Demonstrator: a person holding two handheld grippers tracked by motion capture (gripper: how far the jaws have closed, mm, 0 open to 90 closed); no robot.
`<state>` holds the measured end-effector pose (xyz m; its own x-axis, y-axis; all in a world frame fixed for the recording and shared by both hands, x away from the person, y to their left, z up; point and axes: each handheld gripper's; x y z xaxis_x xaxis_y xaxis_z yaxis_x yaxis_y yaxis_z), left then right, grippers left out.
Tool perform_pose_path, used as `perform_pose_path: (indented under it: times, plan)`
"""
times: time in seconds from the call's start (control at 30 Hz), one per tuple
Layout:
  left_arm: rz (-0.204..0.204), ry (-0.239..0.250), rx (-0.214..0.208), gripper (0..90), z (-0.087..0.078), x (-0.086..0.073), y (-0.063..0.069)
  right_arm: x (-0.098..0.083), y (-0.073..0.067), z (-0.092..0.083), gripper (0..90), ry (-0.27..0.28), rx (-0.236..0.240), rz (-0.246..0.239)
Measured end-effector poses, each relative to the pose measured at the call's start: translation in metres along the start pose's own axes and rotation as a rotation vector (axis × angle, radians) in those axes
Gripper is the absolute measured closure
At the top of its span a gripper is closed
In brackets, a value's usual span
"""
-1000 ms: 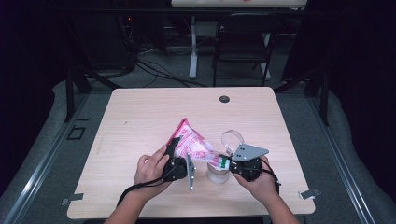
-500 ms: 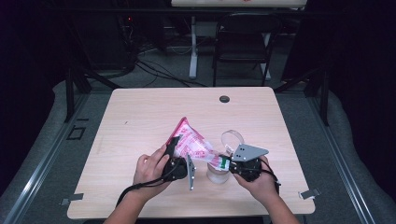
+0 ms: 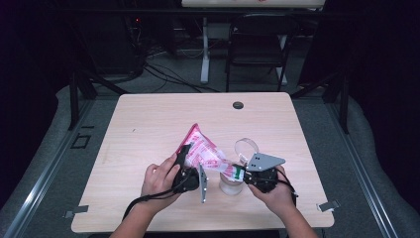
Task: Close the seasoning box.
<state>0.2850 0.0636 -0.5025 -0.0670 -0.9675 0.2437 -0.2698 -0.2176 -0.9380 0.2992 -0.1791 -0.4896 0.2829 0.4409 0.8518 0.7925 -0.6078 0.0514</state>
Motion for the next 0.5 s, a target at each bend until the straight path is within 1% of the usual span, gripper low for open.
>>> perform_pose_path:
  times: [0.07, 0.23, 0.37, 0.5]
  plan:
    - [-0.002, 0.002, 0.003, 59.1, 0.0000, 0.0005, -0.0002, -0.0001, 0.0000, -0.0001, 90.0, 0.000, -0.003, 0.000]
    - [0.010, -0.001, 0.004, 59.1, 0.0000, 0.0024, -0.0014, -0.0011, 0.0014, -0.0001, 90.0, -0.003, 0.000, 0.001]
    - [0.019, 0.002, 0.016, 59.1, 0.0004, 0.0045, -0.0037, -0.0014, 0.0023, -0.0003, 90.0, -0.002, -0.004, 0.005]
    - [0.019, 0.003, 0.017, 59.1, 0.0006, 0.0052, -0.0047, -0.0017, 0.0025, -0.0004, 90.0, -0.004, -0.004, 0.005]
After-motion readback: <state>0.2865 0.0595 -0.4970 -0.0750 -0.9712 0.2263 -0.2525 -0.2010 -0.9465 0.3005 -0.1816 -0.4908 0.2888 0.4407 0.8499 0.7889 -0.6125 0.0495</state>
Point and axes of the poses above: each handheld gripper's, and its own axes: z roughly forward along the jaws, x roughly out of its top, y roughly to its right, and after that the axes turned 5 degrees about z, right-handed
